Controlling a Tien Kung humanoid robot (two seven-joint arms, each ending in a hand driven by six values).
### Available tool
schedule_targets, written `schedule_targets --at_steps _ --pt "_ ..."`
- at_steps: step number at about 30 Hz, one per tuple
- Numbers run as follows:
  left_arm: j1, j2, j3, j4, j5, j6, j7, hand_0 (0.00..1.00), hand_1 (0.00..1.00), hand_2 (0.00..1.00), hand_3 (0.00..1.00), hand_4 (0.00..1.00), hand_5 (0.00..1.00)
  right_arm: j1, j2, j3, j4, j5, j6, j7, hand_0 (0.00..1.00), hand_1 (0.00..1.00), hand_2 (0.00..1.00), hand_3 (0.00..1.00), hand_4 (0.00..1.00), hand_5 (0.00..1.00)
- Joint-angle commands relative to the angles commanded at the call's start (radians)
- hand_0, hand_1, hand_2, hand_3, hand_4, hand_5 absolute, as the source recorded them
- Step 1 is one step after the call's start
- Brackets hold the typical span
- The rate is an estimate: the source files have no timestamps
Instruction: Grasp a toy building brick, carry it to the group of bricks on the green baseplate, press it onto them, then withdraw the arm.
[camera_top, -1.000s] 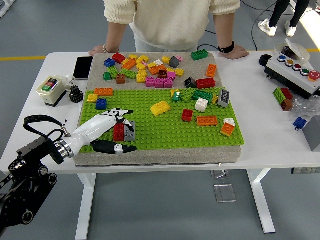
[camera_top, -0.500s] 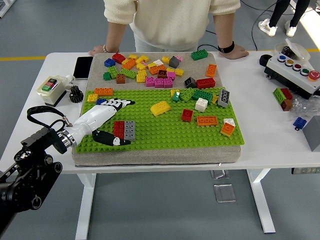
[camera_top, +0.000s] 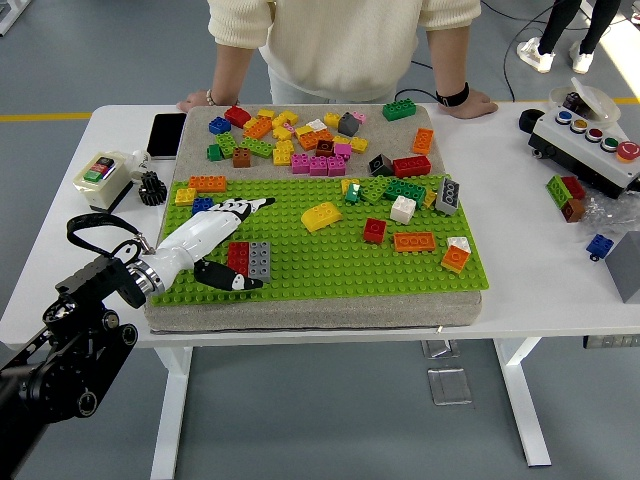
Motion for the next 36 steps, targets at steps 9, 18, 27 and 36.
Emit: schedule_targets --at_steps 9,18,27,36 --pt "-0.009 -0.012 0.000 0.030 0.000 0.036 0.005 0.998 0.998 0.998 0.998 0.998 0.156 0.001 0.000 0.000 0.000 0.001 -0.001 0.001 0.729 0.633 0.680 0.611 0.945 0.492" --pt "-0.011 -0.014 0.001 0.062 0.000 0.060 0.000 0.998 0.998 0.998 0.998 0.998 0.156 0.000 0.001 -0.003 0.000 0.001 -0.001 0.001 0.729 0.633 0.680 0.612 0.945 0.493" --pt "-0.015 -0.015 0.000 0.080 0.000 0.070 0.000 0.998 0.998 0.998 0.998 0.998 0.153 0.000 0.001 -0.004 0.000 0.001 -0.002 0.000 0.729 0.633 0.681 0.612 0.945 0.493" --pt "-0.020 -0.015 -0.005 0.088 0.000 0.075 0.003 0.998 0.998 0.998 0.998 0.998 0.153 -0.001 0.001 -0.005 0.000 0.002 -0.003 0.001 0.729 0.633 0.681 0.613 0.946 0.494"
